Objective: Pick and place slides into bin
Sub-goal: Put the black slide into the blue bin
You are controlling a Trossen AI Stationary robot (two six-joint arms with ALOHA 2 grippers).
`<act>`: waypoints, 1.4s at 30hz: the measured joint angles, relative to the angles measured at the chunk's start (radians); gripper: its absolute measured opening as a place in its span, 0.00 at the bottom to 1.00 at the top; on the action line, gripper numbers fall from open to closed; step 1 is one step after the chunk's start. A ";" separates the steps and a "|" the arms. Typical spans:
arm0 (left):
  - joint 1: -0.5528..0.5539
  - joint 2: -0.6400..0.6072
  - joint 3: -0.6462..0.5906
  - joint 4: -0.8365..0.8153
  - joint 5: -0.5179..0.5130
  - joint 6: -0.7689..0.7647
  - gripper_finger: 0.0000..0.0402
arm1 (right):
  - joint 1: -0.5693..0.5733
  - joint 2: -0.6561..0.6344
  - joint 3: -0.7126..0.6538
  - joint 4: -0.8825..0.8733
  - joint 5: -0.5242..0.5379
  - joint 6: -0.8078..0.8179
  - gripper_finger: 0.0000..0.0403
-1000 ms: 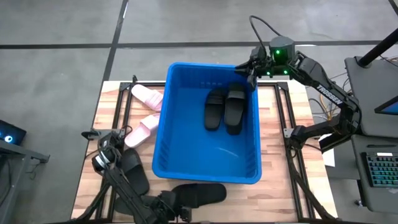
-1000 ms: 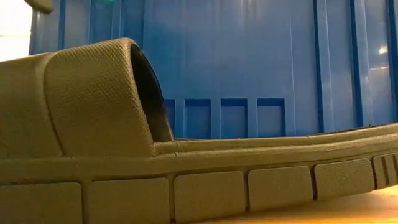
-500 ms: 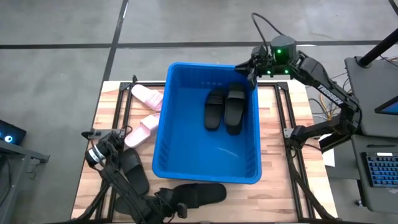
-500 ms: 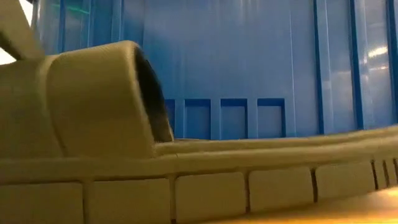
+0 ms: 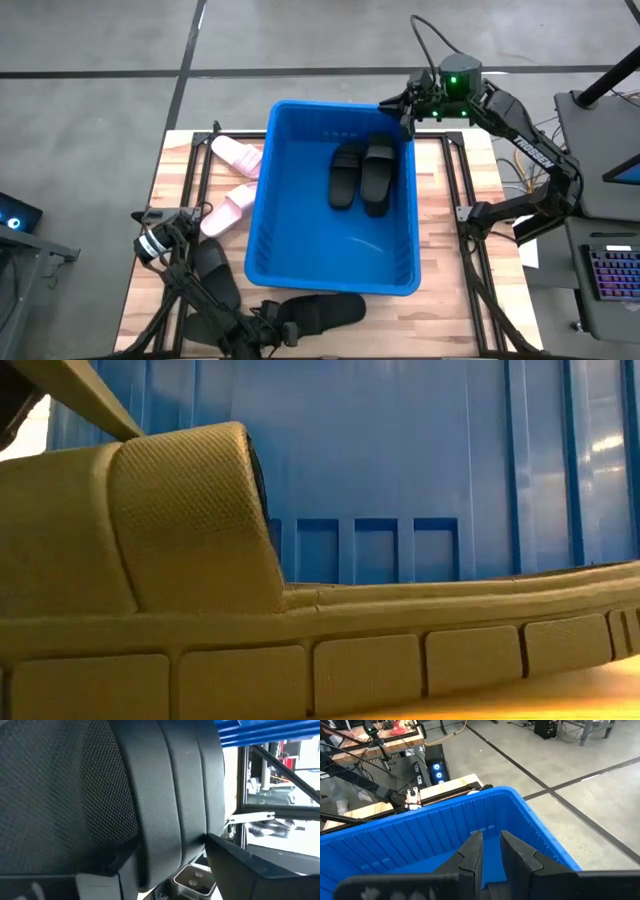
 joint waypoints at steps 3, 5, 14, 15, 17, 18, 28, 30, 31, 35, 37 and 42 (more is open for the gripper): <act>-0.001 -0.003 -0.007 0.002 -0.008 0.004 0.41 | 0.000 0.000 0.000 0.000 0.000 0.000 0.15; -0.003 -0.005 -0.008 0.003 -0.012 0.016 0.34 | 0.000 0.000 0.000 0.000 0.000 0.004 0.15; -0.006 -0.027 -0.023 0.186 -0.139 0.277 0.02 | 0.000 0.000 0.000 0.000 0.000 0.008 0.15; -0.006 -0.038 -0.028 0.214 -0.148 0.310 0.02 | 0.000 0.000 0.000 0.003 0.000 0.008 0.15; -0.007 -0.073 -0.033 0.229 -0.157 0.333 0.01 | 0.000 0.000 0.000 0.009 0.000 0.007 0.15; -0.007 -0.089 -0.036 0.231 -0.157 0.353 0.01 | 0.000 0.000 0.000 0.013 0.000 0.007 0.15; -0.008 -0.370 -0.041 0.249 -0.086 0.801 0.01 | 0.000 0.000 0.000 0.033 -0.024 0.008 0.15; -0.008 -0.437 -0.037 0.246 -0.069 0.911 0.00 | 0.000 0.000 0.000 0.042 -0.097 0.009 0.15; -0.007 -0.470 -0.037 0.248 -0.069 0.962 0.00 | 0.000 0.000 0.000 0.056 -0.143 0.006 0.15; -0.006 -0.601 -0.042 0.248 -0.061 1.136 0.00 | 0.030 -0.005 0.019 0.098 -0.288 0.019 0.15; -0.007 -0.651 -0.043 0.242 -0.049 1.213 0.00 | 0.066 -0.006 0.048 0.107 -0.315 0.002 0.15; -0.006 -0.772 -0.043 0.152 -0.009 1.280 0.00 | 0.223 -0.007 0.164 0.108 -0.318 -0.216 0.15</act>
